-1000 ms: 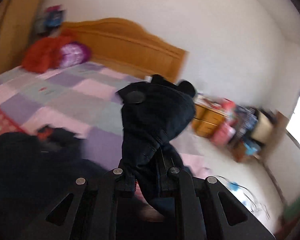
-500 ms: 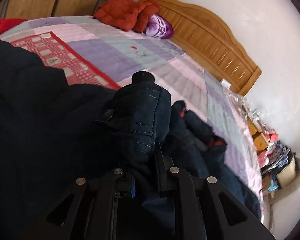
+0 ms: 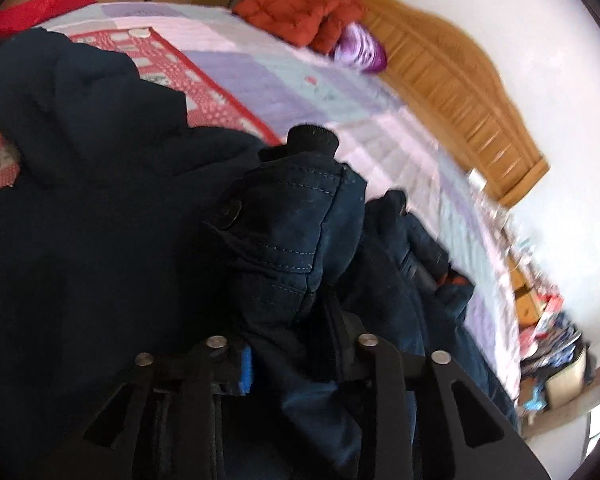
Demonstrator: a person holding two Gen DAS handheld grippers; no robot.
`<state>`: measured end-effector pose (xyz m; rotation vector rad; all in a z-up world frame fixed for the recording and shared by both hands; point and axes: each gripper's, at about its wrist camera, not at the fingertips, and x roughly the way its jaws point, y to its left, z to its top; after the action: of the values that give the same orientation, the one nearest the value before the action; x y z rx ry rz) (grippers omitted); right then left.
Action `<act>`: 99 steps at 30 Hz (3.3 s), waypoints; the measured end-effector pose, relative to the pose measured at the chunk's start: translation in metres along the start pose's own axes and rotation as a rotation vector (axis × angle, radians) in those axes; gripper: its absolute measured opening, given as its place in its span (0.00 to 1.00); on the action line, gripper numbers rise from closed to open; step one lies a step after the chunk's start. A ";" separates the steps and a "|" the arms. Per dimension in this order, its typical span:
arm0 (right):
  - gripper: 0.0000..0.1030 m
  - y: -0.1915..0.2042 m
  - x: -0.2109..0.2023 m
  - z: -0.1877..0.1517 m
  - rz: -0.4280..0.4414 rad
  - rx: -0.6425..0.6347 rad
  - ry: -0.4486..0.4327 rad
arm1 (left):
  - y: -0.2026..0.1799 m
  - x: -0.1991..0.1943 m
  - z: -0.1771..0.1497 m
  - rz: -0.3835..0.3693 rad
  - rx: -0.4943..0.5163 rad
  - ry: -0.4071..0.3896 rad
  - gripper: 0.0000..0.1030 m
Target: Fold large clothes
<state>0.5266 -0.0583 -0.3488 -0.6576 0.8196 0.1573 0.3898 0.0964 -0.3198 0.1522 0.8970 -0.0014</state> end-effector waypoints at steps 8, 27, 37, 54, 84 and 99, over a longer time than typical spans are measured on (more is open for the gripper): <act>1.00 0.020 -0.040 0.027 0.130 0.029 -0.065 | -0.006 -0.002 0.004 0.002 -0.008 0.001 1.00; 1.00 -0.248 0.011 -0.201 -0.093 0.645 0.225 | -0.153 0.034 0.132 -0.133 0.077 -0.073 1.00; 1.00 -0.289 0.010 -0.288 -0.018 0.774 0.195 | -0.122 0.091 0.086 -0.097 -0.047 0.100 1.00; 0.82 -0.271 0.041 -0.224 0.109 0.580 0.107 | -0.138 0.118 0.124 -0.066 -0.006 0.061 1.00; 0.90 -0.278 -0.088 -0.364 -0.179 0.792 0.223 | -0.056 0.044 0.050 -0.085 0.049 -0.010 1.00; 0.90 -0.144 -0.065 -0.183 0.038 0.507 0.073 | 0.196 0.029 -0.010 0.209 -0.316 0.059 1.00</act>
<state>0.4220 -0.2746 -0.3234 -0.1711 0.8983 -0.0424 0.4131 0.2933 -0.3226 -0.0497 0.9249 0.3391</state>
